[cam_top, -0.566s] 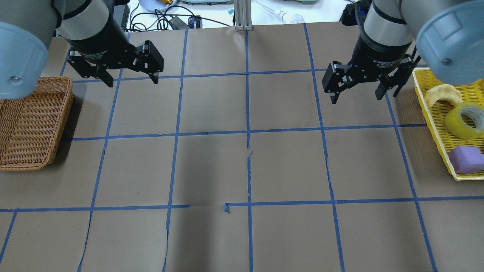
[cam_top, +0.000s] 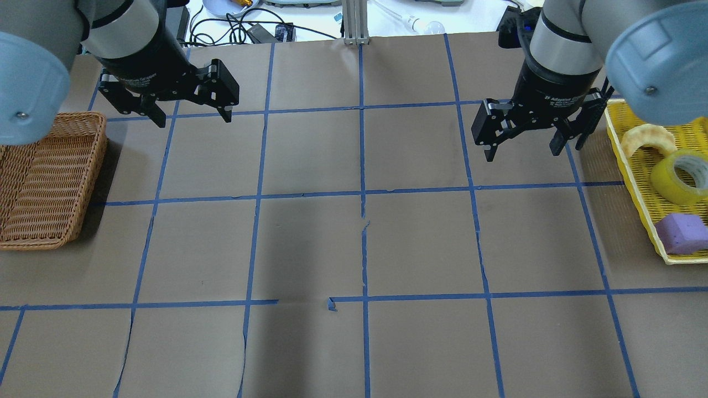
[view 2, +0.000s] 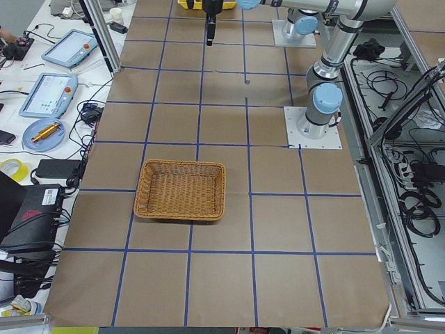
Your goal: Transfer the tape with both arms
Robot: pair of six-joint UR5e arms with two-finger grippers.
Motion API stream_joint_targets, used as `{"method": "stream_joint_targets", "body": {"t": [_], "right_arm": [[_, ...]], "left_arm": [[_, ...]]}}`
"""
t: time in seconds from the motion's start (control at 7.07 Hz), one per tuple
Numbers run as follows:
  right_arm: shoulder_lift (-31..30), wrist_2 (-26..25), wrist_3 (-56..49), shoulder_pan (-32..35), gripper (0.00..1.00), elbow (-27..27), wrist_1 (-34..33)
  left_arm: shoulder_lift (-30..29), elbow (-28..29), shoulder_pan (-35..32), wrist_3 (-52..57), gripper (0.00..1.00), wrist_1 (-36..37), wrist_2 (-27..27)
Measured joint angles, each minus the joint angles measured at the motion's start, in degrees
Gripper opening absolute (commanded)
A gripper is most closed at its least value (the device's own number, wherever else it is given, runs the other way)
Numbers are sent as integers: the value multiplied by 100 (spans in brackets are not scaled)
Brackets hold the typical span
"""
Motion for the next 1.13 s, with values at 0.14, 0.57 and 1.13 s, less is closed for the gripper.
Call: {"method": "stream_joint_targets", "body": {"t": [0.14,0.57,1.13], "right_arm": [[-1,-9,57,-9,100,-19,18],[15,-114,111,-10,100,-68,81],[45,89,128,-1,100,19,56]], "left_arm": [[0,0,0,0,100,0,-1],[0,0,3,6,100,0,-3],[2,52,3,9,100,0,-10]]}}
